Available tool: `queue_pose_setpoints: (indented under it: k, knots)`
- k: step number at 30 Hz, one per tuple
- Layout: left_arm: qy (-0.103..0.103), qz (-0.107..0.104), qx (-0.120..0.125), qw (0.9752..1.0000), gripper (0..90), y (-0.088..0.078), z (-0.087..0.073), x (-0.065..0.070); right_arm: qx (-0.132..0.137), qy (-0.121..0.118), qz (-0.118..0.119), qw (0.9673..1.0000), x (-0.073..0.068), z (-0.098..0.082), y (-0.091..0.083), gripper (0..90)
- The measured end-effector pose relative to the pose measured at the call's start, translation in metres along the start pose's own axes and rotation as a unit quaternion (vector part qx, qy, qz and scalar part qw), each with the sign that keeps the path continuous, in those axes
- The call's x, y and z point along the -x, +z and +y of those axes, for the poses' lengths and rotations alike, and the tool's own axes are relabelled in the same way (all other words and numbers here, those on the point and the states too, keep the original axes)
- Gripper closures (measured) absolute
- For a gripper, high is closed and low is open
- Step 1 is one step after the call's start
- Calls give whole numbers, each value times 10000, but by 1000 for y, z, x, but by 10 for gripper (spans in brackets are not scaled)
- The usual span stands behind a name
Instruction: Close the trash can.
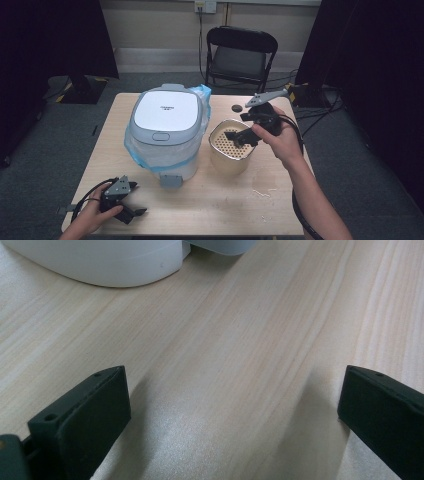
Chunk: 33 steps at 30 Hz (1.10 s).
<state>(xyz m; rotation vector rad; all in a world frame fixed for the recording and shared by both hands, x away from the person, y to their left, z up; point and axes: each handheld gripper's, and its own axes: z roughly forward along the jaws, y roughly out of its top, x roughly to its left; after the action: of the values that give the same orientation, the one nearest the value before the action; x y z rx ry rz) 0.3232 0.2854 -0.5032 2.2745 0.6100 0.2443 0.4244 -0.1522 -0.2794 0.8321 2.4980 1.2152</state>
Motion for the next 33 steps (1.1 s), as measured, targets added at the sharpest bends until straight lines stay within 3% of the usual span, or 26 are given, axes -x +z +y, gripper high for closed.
queue_pose_setpoints:
  k: [14, 30, 33]
  knots:
    - [-26, 2, 15, 10000, 0, 0, 0, 0, -96, 249, -134, 9996, 25, -59, -10, 145]
    - [-20, 4, 11, 10000, 0, 0, 0, 0, -216, 595, -247, 9977, 34, -134, -4, 145]
    - [-22, 4, 13, 10000, 0, 0, 0, 0, -294, 541, -334, 9975, 35, -145, -2, 145]
